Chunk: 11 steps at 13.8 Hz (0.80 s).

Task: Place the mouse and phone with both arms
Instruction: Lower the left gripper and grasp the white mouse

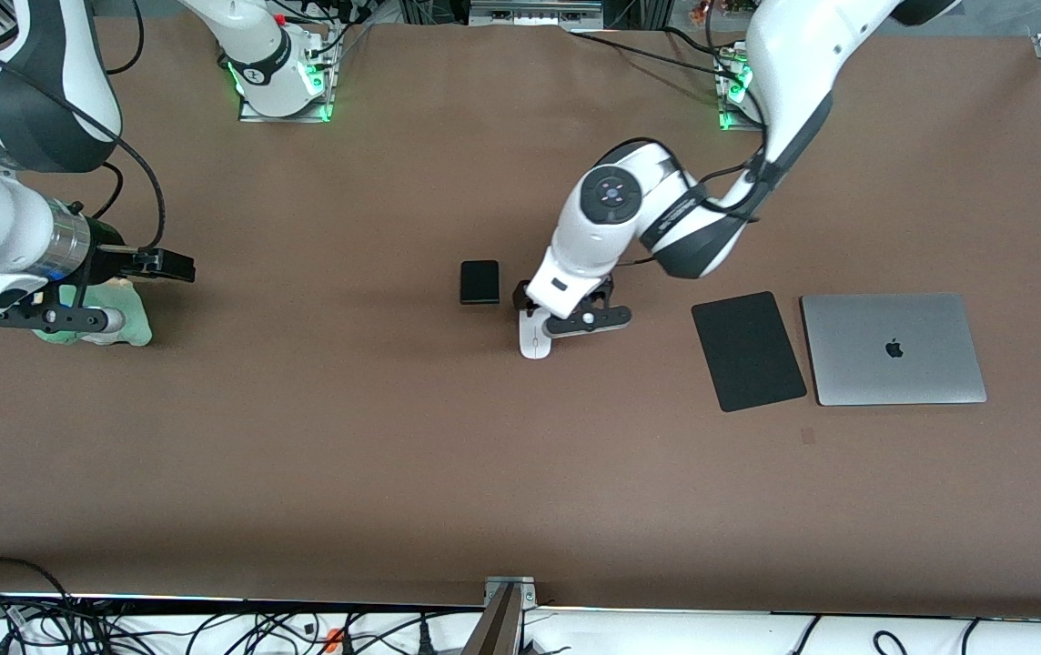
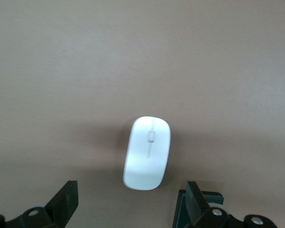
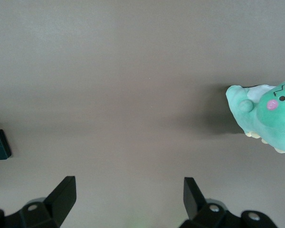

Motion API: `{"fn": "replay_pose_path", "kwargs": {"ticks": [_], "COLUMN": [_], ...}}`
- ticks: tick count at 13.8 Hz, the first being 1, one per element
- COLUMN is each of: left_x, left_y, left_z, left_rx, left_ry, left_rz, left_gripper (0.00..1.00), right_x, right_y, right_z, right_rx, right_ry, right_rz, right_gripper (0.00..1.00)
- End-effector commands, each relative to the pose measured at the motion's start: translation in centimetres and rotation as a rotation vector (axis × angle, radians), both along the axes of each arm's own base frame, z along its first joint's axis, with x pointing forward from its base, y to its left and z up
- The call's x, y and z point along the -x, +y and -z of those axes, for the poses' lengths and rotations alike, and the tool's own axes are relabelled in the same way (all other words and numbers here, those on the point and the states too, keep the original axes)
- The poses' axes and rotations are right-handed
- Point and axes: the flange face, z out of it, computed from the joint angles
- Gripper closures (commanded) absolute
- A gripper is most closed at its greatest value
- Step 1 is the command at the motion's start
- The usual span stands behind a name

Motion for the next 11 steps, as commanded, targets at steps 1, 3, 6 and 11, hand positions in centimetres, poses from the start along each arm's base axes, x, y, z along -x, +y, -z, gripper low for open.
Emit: {"fn": "replay_pose_path", "kwargs": {"ticks": [1, 3, 6, 11], "left_x": [-0.9, 0.4, 1.1, 1.3], "left_y": [-2.7, -4.0, -4.5, -4.6], "left_z": [2.7, 5.6, 7.7, 8.6], "left_rx": [-0.03, -0.074, -0.084, -0.075], "left_ry": [-0.024, -0.032, -0.025, -0.034], "left_rz": [0.026, 0.072, 0.094, 0.103], "left_gripper": [0.0, 0.0, 0.0, 0.0], "right_x": [0.0, 0.0, 0.0, 0.0], "right_y": [0.1, 0.1, 0.2, 0.3], "right_z": [0.0, 0.1, 0.3, 0.3], "right_rx": [-0.007, -0.006, -0.006, -0.006], "right_ry": [0.008, 0.01, 0.016, 0.016], "right_rz": [0.01, 0.01, 0.008, 0.007], "right_gripper": [0.0, 0.0, 0.0, 0.0]}}
